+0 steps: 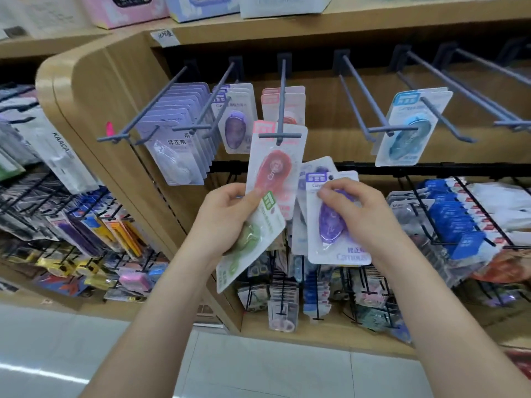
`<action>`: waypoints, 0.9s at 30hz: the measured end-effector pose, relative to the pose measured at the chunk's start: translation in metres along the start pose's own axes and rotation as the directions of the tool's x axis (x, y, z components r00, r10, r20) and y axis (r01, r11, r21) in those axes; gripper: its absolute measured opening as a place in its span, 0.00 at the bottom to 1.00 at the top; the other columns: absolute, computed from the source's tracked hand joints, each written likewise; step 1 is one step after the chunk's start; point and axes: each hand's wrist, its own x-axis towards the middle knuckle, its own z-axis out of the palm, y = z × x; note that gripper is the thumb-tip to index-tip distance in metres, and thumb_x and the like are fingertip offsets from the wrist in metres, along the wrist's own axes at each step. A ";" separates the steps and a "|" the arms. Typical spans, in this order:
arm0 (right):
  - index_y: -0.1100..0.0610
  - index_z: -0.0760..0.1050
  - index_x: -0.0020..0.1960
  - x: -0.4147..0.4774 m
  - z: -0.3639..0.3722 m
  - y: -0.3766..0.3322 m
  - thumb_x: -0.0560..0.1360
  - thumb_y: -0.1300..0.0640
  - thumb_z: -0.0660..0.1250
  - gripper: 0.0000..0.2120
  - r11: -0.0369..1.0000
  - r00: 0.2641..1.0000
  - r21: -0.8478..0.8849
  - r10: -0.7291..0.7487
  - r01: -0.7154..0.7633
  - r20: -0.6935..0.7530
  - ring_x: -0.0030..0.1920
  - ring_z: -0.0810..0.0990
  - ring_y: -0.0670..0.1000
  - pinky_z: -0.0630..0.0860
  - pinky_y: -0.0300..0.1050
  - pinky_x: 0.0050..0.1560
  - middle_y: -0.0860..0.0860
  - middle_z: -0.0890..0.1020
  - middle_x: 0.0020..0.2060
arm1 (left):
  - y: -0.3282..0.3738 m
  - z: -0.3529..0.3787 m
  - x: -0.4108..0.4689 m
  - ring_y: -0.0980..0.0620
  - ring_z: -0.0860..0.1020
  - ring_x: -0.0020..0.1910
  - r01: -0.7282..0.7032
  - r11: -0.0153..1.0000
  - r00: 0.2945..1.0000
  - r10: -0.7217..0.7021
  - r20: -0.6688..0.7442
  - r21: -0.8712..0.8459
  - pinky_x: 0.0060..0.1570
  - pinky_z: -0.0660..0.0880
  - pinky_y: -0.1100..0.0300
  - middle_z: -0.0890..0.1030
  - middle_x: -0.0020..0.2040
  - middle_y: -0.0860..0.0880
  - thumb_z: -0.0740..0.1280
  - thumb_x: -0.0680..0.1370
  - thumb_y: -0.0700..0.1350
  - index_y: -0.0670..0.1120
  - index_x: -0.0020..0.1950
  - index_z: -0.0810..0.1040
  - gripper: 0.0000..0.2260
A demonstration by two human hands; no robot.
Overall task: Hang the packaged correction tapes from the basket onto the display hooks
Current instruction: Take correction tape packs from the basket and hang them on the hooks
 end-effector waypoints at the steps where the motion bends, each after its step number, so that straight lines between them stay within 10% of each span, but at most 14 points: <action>1: 0.48 0.80 0.44 -0.001 -0.003 0.001 0.78 0.56 0.67 0.07 1.000 0.999 0.004 0.022 -0.022 -0.026 0.41 0.78 0.43 0.71 0.36 0.37 0.44 0.81 0.42 | 0.001 0.006 0.008 0.47 0.72 0.31 -0.004 1.000 1.000 0.004 -0.021 0.008 0.31 0.67 0.58 0.78 0.33 0.45 0.66 0.81 0.49 0.41 0.47 0.81 0.12; 7: 0.41 0.79 0.55 -0.016 -0.020 0.005 0.78 0.59 0.67 0.13 0.993 0.999 0.105 0.047 -0.045 -0.021 0.51 0.82 0.49 0.77 0.43 0.43 0.44 0.80 0.56 | 0.006 0.035 0.060 0.57 0.65 0.17 0.001 1.000 0.992 0.003 -0.124 0.028 0.22 0.62 0.65 0.70 0.22 0.52 0.66 0.81 0.50 0.45 0.35 0.71 0.17; 13: 0.40 0.83 0.50 -0.022 -0.021 0.010 0.79 0.57 0.67 0.11 0.995 1.000 0.098 0.013 -0.014 0.013 0.48 0.81 0.45 0.77 0.44 0.50 0.42 0.83 0.52 | -0.009 0.035 0.055 0.48 0.78 0.38 0.019 0.989 0.977 0.014 -0.212 0.149 0.40 0.75 0.52 0.80 0.43 0.50 0.65 0.77 0.61 0.52 0.62 0.73 0.19; 19: 0.46 0.82 0.45 -0.023 -0.004 0.014 0.79 0.58 0.67 0.09 0.999 0.997 -0.030 -0.019 0.021 0.073 0.50 0.78 0.39 0.70 0.39 0.53 0.38 0.83 0.46 | -0.012 0.039 0.014 0.49 0.68 0.26 -0.104 0.994 0.963 0.112 -0.245 0.044 0.29 0.64 0.56 0.69 0.29 0.43 0.65 0.81 0.54 0.40 0.33 0.70 0.22; 27: 0.31 0.70 0.63 -0.029 -0.001 0.013 0.75 0.55 0.73 0.26 0.994 0.995 0.101 -0.057 0.048 0.087 0.62 0.79 0.48 0.77 0.58 0.63 0.40 0.79 0.62 | -0.010 0.028 -0.007 0.58 0.69 0.22 -0.038 0.993 0.995 0.026 -0.099 -0.115 0.23 0.67 0.65 0.74 0.27 0.54 0.61 0.83 0.45 0.49 0.46 0.74 0.07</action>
